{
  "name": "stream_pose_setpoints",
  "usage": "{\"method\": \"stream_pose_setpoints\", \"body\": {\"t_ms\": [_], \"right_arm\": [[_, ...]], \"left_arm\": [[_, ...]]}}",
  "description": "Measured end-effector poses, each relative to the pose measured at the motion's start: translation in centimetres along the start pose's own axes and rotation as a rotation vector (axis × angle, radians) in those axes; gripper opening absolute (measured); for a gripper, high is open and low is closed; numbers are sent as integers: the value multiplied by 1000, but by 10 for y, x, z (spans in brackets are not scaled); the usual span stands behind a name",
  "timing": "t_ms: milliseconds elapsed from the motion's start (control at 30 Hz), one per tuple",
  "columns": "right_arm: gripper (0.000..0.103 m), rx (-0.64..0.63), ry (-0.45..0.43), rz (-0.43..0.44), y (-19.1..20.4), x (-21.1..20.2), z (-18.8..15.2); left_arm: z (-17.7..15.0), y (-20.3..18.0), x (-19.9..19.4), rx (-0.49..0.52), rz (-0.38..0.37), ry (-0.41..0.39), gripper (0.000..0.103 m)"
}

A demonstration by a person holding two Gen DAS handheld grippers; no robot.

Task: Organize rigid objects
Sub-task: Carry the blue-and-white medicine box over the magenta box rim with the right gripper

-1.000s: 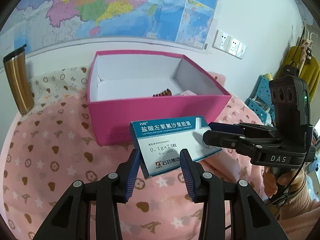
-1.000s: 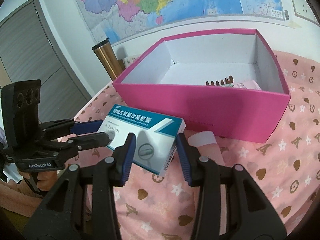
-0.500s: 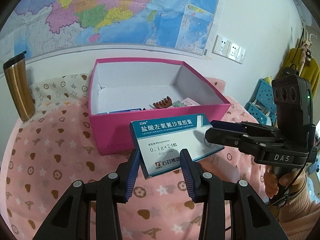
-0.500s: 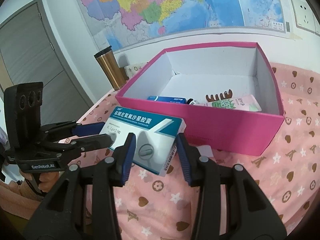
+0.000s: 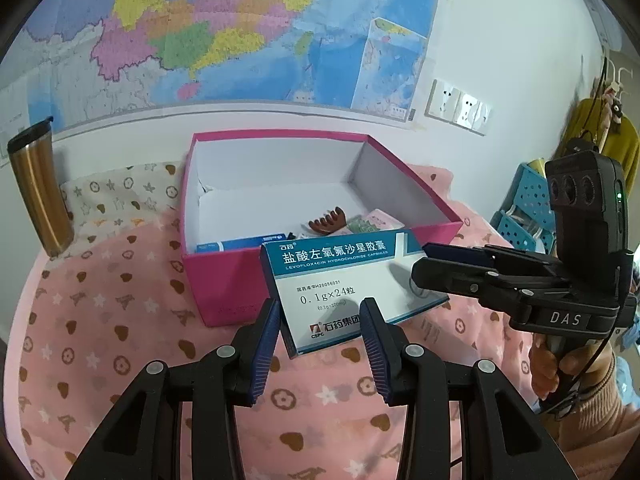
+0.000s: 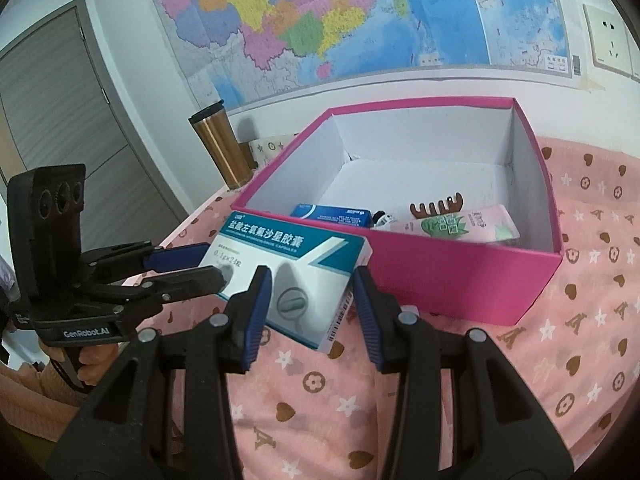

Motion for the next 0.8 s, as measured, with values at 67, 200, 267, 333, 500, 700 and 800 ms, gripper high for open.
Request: {"method": "stream_pose_setpoints", "body": {"t_ms": [67, 200, 267, 333, 500, 700, 800], "right_arm": [[45, -5, -5, 0, 1, -1, 3], [46, -11, -11, 2, 2, 0, 9], [46, -12, -14, 2, 2, 0, 12], [46, -13, -15, 5, 2, 0, 13], [46, -11, -19, 9, 0, 2, 18], [46, -9, -23, 10, -1, 5, 23], [46, -5, -23, 13, -2, 6, 25]], "left_arm": [[3, 2, 0, 0, 5, -5, 41], [7, 4, 1, -3, 9, -11, 41], [9, 5, 2, -3, 13, -13, 41], [11, 6, 3, -7, 13, -13, 41], [14, 10, 7, -19, 6, -9, 41], [18, 13, 11, -29, 13, -14, 41], [20, 14, 12, -30, 13, -16, 41]]}}
Point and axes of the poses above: each gripper's, at about its wrist camera, not at the fingertips, and x roughly the way its jaws point, y to its left, z to its top, the point moved 7 cm from there along x, roughly the way its jaws point, and after that the axes turned 6 degrees about x, right-handed, at the moved point
